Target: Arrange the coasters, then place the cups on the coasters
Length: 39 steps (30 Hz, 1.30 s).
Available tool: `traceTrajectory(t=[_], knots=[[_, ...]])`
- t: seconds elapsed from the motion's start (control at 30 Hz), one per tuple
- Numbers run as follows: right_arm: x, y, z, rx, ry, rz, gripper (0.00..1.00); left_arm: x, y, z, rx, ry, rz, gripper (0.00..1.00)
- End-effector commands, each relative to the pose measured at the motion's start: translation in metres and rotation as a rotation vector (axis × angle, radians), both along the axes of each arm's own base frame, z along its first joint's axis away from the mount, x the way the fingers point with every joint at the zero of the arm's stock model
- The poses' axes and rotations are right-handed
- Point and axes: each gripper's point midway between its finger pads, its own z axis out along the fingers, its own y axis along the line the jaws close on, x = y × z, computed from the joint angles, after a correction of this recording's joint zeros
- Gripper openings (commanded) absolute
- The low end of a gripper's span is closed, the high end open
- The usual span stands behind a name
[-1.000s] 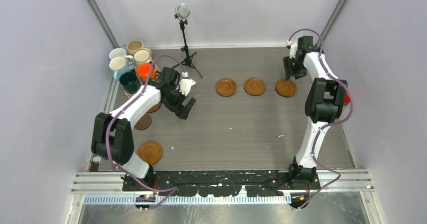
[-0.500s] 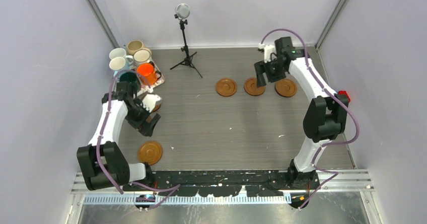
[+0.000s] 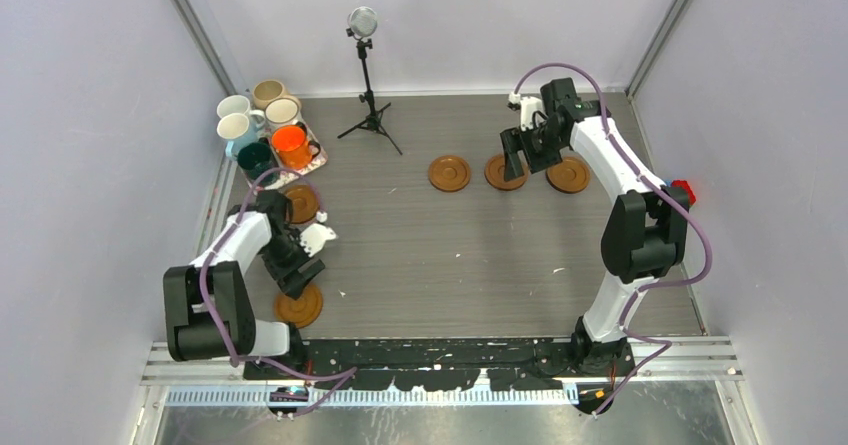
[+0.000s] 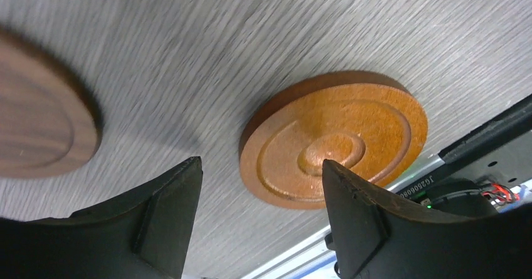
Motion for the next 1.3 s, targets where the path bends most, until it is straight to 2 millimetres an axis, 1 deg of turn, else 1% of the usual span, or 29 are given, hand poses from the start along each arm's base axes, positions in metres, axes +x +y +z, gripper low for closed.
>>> traceTrajectory(t=[0.0,0.03,0.17,0.23,0.27,0.33,0.43,0.47,0.5,0.63,0.77,0.83,0.87,0.93,0.97,1.03,1.1,1.2,1.27], knots=[[-0.001,-0.007,0.007,-0.014,-0.029,-0.003,0.77,0.01,-0.007,-0.016,0.042,-0.036,-0.079,0.71],[-0.001,-0.01,0.007,-0.025,-0.032,-0.001,0.77,0.009,-0.008,-0.02,0.06,-0.036,-0.086,0.7],[0.0,-0.025,0.005,-0.035,-0.035,-0.023,0.77,0.011,-0.025,-0.034,0.135,-0.055,-0.183,0.63],[0.0,-0.032,0.007,-0.023,-0.035,-0.041,0.77,0.014,-0.039,-0.034,0.14,-0.068,-0.205,0.57],[0.0,-0.037,0.006,-0.019,-0.032,-0.052,0.77,0.018,-0.052,-0.032,0.137,-0.079,-0.217,0.54],[-0.001,-0.045,0.007,-0.016,-0.033,-0.065,0.77,0.028,-0.072,-0.029,0.124,-0.101,-0.228,0.52],[-0.004,-0.056,0.006,-0.002,-0.028,-0.091,0.77,0.041,-0.117,-0.022,0.083,-0.117,-0.276,0.51],[-0.005,-0.056,0.007,0.003,-0.029,-0.09,0.77,0.046,-0.133,-0.019,0.066,-0.123,-0.284,0.51],[-0.006,-0.068,0.007,0.006,-0.027,-0.117,0.77,0.052,-0.149,-0.017,0.05,-0.126,-0.288,0.5],[-0.015,-0.089,0.008,0.018,-0.009,-0.156,0.77,0.07,-0.22,-0.007,-0.041,-0.132,-0.314,0.49],[-0.025,-0.11,0.009,0.01,-0.004,-0.19,0.77,0.08,-0.293,-0.004,-0.117,-0.126,-0.356,0.49],[-0.03,-0.117,0.009,-0.004,0.0,-0.195,0.77,0.081,-0.327,-0.002,-0.148,-0.119,-0.387,0.49],[-0.033,-0.12,0.008,-0.013,0.003,-0.196,0.77,0.081,-0.344,-0.001,-0.167,-0.117,-0.401,0.5],[-0.039,-0.122,0.006,-0.029,0.005,-0.193,0.77,0.08,-0.371,0.002,-0.205,-0.11,-0.415,0.5],[-0.041,-0.122,0.004,-0.03,0.008,-0.191,0.77,0.084,-0.386,0.011,-0.235,-0.118,-0.414,0.51],[-0.045,-0.12,0.001,-0.023,0.018,-0.19,0.76,0.087,-0.399,0.018,-0.263,-0.099,-0.393,0.54],[-0.049,-0.115,-0.001,0.003,0.032,-0.186,0.76,0.091,-0.403,0.03,-0.278,-0.121,-0.381,0.57],[-0.053,-0.103,-0.003,0.039,0.049,-0.184,0.74,0.097,-0.396,0.054,-0.314,-0.152,-0.354,0.65],[-0.056,-0.089,-0.006,0.046,0.053,-0.165,0.74,0.102,-0.38,0.073,-0.358,-0.144,-0.299,0.71]])
